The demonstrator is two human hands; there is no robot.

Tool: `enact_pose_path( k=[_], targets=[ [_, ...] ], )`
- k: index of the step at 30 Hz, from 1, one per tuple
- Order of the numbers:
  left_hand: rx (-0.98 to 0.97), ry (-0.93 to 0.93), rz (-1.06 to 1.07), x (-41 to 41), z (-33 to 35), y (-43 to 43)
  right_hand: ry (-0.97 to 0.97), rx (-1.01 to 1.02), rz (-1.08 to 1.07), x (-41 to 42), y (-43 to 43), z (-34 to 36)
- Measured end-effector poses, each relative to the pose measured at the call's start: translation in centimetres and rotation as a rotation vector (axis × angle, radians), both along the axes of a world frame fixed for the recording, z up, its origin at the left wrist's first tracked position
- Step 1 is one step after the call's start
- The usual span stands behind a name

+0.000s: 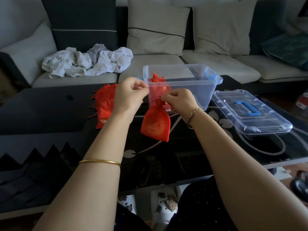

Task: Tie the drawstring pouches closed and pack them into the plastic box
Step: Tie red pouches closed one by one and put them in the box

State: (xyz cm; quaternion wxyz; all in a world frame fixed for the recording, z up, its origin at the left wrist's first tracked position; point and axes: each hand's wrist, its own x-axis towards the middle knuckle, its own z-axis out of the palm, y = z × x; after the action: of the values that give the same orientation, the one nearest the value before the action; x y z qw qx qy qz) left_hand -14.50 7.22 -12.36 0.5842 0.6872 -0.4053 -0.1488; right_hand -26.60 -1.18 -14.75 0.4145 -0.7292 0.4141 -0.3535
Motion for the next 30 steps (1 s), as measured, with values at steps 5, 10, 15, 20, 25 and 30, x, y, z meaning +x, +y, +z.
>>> enact_pose_path(
  k=[5,10,15,20,25,30],
  targets=[
    [0.040,-0.401,-0.105,-1.3,-0.9,-0.7,-0.130,0.180,0.012,0.1,-0.1,-0.1],
    [0.084,-0.480,-0.018,-1.6,-1.2,-0.9,-0.250,0.316,0.053,0.0,0.3,0.1],
    [0.112,-0.503,-0.013,-1.4,-1.3,-0.9,-0.290,0.413,0.118,0.0,0.6,0.4],
    [0.108,-0.533,-0.044,-1.2,-1.6,-1.1,-0.289,0.443,0.173,-0.3,0.3,0.5],
    [0.136,-0.491,-0.020,-0.3,-1.7,-1.1,-0.144,0.182,0.068,-0.8,-0.8,-0.2],
    [0.249,-0.446,-0.071,-0.4,-2.1,-1.4,0.073,-0.037,-0.072,-0.7,-1.3,-1.0]
  ],
)
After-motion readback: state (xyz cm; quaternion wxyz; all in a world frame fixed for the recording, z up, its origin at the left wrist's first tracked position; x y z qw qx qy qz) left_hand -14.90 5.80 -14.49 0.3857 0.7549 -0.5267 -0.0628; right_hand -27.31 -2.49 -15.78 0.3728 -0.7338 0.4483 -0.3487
